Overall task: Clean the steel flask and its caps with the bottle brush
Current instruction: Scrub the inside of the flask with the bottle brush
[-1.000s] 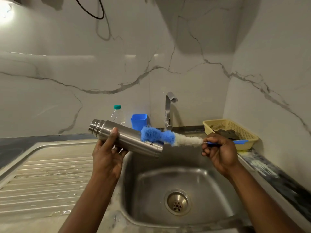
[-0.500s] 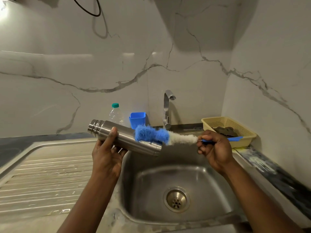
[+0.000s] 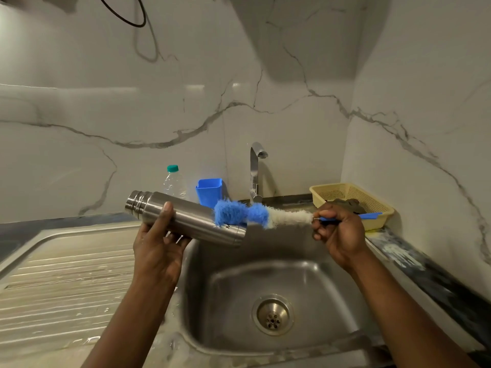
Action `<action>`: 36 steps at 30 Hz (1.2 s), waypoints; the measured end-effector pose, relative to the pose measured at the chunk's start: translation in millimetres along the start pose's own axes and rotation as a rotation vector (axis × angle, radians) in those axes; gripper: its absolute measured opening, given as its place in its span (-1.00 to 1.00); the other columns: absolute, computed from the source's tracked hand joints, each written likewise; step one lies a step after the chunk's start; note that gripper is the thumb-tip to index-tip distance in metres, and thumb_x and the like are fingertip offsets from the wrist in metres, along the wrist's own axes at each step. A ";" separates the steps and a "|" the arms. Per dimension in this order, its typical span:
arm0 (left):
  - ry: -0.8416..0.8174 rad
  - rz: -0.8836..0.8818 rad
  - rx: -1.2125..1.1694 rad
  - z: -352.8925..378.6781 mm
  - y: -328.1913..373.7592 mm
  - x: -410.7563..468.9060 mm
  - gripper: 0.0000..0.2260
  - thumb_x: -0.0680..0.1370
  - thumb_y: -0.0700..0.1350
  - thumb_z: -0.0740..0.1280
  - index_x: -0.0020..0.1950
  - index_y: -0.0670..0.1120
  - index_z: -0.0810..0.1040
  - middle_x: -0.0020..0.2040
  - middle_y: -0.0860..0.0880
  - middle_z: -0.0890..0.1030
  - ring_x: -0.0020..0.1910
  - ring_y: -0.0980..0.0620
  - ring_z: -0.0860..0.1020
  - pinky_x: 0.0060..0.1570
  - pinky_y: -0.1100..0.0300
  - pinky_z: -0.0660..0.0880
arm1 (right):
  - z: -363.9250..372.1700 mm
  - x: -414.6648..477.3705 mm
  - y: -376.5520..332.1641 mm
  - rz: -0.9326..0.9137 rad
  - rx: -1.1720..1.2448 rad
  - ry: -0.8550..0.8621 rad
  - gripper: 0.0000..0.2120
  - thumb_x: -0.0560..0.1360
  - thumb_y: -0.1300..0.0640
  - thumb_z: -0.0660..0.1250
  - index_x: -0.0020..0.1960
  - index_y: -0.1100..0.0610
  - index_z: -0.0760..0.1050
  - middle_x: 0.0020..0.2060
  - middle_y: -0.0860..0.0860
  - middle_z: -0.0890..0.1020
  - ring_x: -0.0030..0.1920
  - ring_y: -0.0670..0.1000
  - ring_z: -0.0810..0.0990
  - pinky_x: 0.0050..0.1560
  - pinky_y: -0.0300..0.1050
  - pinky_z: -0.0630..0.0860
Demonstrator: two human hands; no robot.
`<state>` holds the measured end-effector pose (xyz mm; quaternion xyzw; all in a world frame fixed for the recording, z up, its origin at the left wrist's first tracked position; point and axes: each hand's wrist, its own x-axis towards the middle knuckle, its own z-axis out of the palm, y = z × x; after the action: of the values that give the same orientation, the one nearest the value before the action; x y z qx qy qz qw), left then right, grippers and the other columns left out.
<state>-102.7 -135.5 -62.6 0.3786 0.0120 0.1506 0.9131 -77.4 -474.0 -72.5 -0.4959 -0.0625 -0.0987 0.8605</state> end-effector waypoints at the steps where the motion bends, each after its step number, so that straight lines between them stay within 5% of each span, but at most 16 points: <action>1: -0.002 0.001 -0.006 -0.1 0.5 0.5 -0.67 0.58 -0.13 0.46 0.34 -0.02 0.55 0.12 -0.07 0.69 0.22 -0.13 0.69 0.17 -0.16 0.66 | -2.4 -0.1 -2.9 -0.008 0.003 0.015 -0.65 0.53 0.34 0.11 -0.36 0.18 0.50 -0.46 0.15 0.49 -0.54 0.00 0.36 -0.48 -0.16 0.38; 9: -0.009 -0.030 -0.016 7.7 -3.6 -8.5 -0.61 0.56 -0.13 0.46 0.38 -0.04 0.54 0.10 -0.09 0.70 0.15 -0.11 0.72 0.14 -0.14 0.67 | 8.5 -2.2 6.2 0.064 -0.001 -0.033 -0.64 0.53 0.32 0.12 -0.37 0.17 0.53 -0.44 0.15 0.50 -0.51 0.01 0.37 -0.47 -0.12 0.41; 14: 0.029 0.038 -0.078 5.8 9.5 -3.7 -0.52 0.60 -0.13 0.43 0.53 -0.11 0.48 0.39 -0.18 0.62 0.30 -0.18 0.66 0.22 -0.17 0.62 | -12.3 1.6 -8.8 0.021 -0.002 0.066 -0.95 0.32 0.24 0.21 -0.30 0.22 0.38 -0.49 0.13 0.42 -0.57 -0.02 0.30 -0.53 -0.20 0.33; 21: 0.048 0.000 -0.064 9.6 1.9 -10.7 -0.49 0.59 -0.14 0.45 0.53 -0.13 0.46 0.38 -0.21 0.62 0.23 -0.17 0.69 0.17 -0.17 0.66 | 0.9 0.9 3.0 0.055 0.016 0.010 -0.80 0.51 0.32 0.10 -0.26 0.24 0.40 -0.48 0.12 0.48 -0.54 -0.02 0.36 -0.50 -0.17 0.39; 27: 0.043 0.019 -0.081 8.9 9.1 -7.9 -0.49 0.58 -0.12 0.45 0.53 -0.09 0.46 0.35 -0.17 0.65 0.27 -0.18 0.67 0.15 -0.13 0.67 | -16.6 3.1 -11.6 0.016 0.064 0.123 -0.67 0.50 0.31 0.08 -0.38 0.19 0.45 -0.52 0.08 0.44 -0.57 -0.04 0.29 -0.55 -0.22 0.31; 33: 0.050 0.007 -0.063 9.3 5.2 -9.8 -0.47 0.55 -0.10 0.47 0.51 -0.12 0.48 0.23 -0.13 0.67 0.28 -0.18 0.67 0.10 -0.12 0.69 | 3.0 -0.1 5.4 0.104 0.029 0.037 -0.56 0.55 0.31 0.09 -0.43 0.15 0.54 -0.48 0.09 0.50 -0.56 -0.04 0.35 -0.51 -0.19 0.38; 36: 0.053 0.010 -0.075 7.1 7.4 -7.9 -0.47 0.54 -0.09 0.48 0.50 -0.10 0.48 0.30 -0.15 0.67 0.28 -0.19 0.67 0.09 -0.11 0.70 | -6.4 1.0 -5.8 0.065 0.027 0.093 -0.63 0.54 0.31 0.10 -0.39 0.17 0.49 -0.49 0.09 0.48 -0.54 -0.03 0.33 -0.53 -0.20 0.36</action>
<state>-111.2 -137.7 -53.1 0.3400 0.0289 0.1654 0.9253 -77.8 -482.5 -70.6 -0.4807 -0.0079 -0.0927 0.8719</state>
